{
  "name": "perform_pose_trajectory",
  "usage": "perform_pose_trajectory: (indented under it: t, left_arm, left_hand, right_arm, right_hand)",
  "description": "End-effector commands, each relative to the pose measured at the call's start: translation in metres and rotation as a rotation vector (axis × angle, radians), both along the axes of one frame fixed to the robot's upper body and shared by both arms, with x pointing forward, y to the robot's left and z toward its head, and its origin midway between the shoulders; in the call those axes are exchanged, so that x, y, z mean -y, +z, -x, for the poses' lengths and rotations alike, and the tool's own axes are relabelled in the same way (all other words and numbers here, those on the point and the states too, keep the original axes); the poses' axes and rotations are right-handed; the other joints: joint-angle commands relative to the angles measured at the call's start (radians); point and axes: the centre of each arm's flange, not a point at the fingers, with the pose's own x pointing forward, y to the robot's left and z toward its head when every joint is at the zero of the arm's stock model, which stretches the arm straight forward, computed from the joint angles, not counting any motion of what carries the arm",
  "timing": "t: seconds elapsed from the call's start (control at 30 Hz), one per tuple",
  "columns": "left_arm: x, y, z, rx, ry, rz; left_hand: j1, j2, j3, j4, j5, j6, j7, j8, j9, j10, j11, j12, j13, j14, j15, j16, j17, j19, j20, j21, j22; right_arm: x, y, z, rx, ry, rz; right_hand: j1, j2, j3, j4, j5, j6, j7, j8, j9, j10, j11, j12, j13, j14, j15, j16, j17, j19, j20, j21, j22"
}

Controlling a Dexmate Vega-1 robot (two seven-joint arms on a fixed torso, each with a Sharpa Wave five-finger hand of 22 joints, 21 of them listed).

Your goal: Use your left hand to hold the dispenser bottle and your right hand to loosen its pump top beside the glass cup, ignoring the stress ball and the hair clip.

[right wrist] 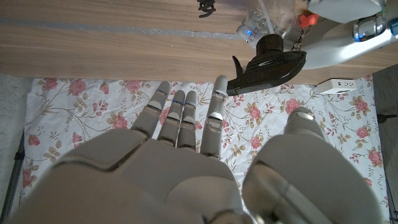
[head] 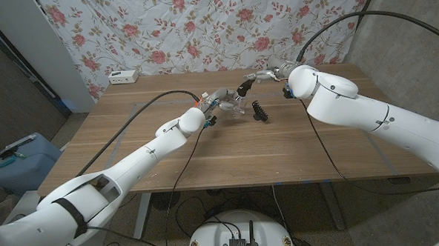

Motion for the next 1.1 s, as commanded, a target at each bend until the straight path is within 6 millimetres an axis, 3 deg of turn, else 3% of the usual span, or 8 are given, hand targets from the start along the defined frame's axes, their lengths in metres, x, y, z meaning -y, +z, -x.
perform_pose_trajectory:
  t: [0.03,0.57,1.1]
  left_arm:
    - [0.002,-0.002,-0.002,-0.015,-0.002,-0.004]
    - [0.003,-0.002,-0.005,-0.031,-0.002,-0.007]
    - [0.005,-0.002,-0.005,-0.035,0.001,-0.002]
  left_hand:
    - [-0.067,0.127,0.064,0.054,-0.001,0.082,0.012,0.005,0.006,0.03,-0.021,0.004,0.002,0.05,-0.132,0.005,0.004,-0.001,-0.135,0.0,0.002]
    - [-0.071,0.129,0.067,0.055,-0.001,0.083,0.008,0.005,0.006,0.032,-0.021,0.001,0.005,0.047,-0.133,0.004,0.004,-0.003,-0.133,0.0,0.002]
    - [-0.074,0.13,0.07,0.055,-0.002,0.083,0.01,0.005,0.007,0.033,-0.02,-0.002,0.008,0.049,-0.131,0.005,0.004,-0.004,-0.132,0.0,0.002]
  right_arm:
    - [-0.01,-0.002,-0.008,-0.018,0.003,0.01]
    - [-0.018,-0.004,-0.02,-0.025,-0.001,0.019]
    - [-0.019,-0.004,-0.024,-0.03,-0.006,0.036]
  right_hand:
    - [-0.006,-0.002,-0.004,0.001,-0.002,0.005,0.003,0.006,0.006,0.002,0.003,-0.004,-0.001,0.007,0.001,0.001,0.001,0.011,-0.002,-0.002,0.004]
    - [-0.003,0.005,0.001,-0.004,-0.002,0.007,0.0,0.011,0.01,0.002,0.003,-0.008,-0.003,0.011,-0.002,0.0,0.0,0.014,-0.005,-0.004,0.004]
    - [0.04,0.003,0.016,-0.035,0.0,-0.008,-0.006,0.013,0.016,-0.002,-0.002,-0.015,-0.004,0.016,-0.007,-0.003,-0.004,0.019,-0.008,-0.006,0.004]
